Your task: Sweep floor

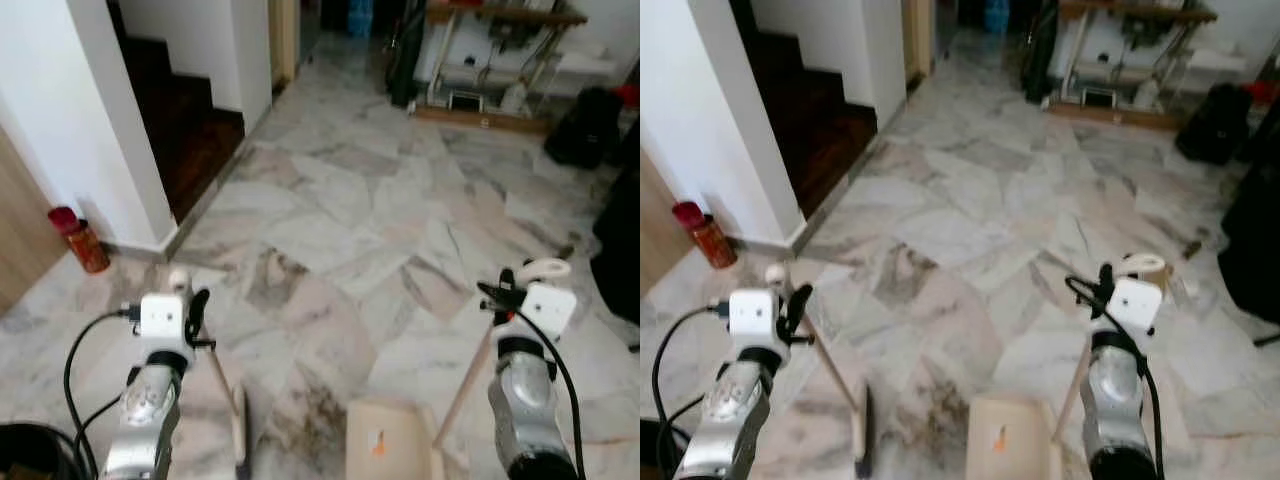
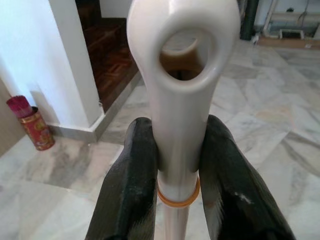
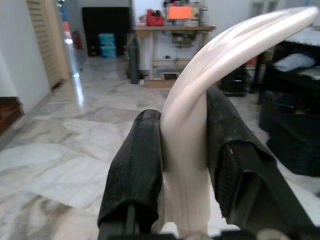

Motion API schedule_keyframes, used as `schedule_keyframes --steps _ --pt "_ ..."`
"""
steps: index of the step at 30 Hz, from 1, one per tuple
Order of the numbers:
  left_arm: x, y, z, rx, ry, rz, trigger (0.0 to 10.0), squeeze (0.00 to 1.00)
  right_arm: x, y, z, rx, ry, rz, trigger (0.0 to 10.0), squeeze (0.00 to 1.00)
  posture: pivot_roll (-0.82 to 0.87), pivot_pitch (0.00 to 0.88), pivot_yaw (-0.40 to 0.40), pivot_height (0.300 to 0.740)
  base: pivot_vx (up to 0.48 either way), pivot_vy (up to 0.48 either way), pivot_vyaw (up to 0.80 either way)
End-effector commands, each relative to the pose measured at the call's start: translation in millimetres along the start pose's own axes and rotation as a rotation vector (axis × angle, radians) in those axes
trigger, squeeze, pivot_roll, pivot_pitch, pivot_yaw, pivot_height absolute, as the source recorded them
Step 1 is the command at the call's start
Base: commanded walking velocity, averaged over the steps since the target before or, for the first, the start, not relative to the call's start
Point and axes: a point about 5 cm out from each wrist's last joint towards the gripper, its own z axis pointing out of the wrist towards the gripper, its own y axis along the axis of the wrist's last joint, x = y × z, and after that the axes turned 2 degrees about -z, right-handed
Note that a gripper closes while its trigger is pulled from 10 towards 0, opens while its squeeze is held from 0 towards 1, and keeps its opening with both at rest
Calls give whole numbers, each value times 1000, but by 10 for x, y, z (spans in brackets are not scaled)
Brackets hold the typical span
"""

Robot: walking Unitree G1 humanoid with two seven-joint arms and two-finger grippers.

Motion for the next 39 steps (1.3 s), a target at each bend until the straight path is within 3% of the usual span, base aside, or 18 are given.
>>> schedule_keyframes --steps 1,39 --pt "-32 69 36 -32 -15 24 10000 0 -70 66 27 -37 -26 13 10000 0 47 0 -29 740 330 0 0" --pt "-85 76 66 -40 -16 11 10000 0 -63 99 63 -48 -13 7 10000 0 36 0 -31 740 331 0 0"
